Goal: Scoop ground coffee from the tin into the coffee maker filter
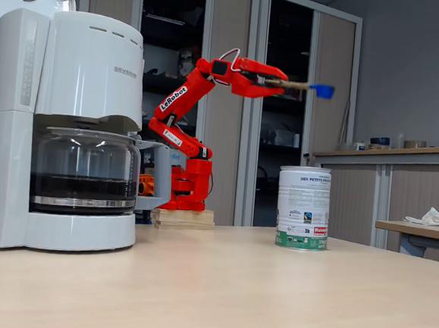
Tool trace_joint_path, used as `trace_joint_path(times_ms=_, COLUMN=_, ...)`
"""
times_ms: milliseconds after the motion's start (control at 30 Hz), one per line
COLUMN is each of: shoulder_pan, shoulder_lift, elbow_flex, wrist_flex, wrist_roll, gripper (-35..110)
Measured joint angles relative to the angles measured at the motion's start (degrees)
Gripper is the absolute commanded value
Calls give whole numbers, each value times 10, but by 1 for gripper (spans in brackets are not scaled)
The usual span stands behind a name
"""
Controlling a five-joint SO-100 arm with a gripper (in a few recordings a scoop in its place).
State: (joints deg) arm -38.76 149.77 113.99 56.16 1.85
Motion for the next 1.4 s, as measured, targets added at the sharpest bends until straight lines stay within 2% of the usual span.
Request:
trace_joint_path(times_ms=233, shoulder_pan=-29, shoulder_lift=-35, elbow_flex=67, wrist_flex=25, wrist_roll=15, gripper=0)
trace_joint_path(times_ms=633, shoulder_pan=-29, shoulder_lift=57, elbow_flex=135, wrist_flex=87, wrist_roll=13, gripper=0)
trace_joint_path(times_ms=1033, shoulder_pan=-38, shoulder_lift=62, elbow_flex=200, wrist_flex=61, wrist_roll=61, gripper=0)
trace_joint_path(times_ms=1400, shoulder_pan=-51, shoulder_lift=-27, elbow_flex=199, wrist_flex=11, wrist_roll=115, gripper=0)
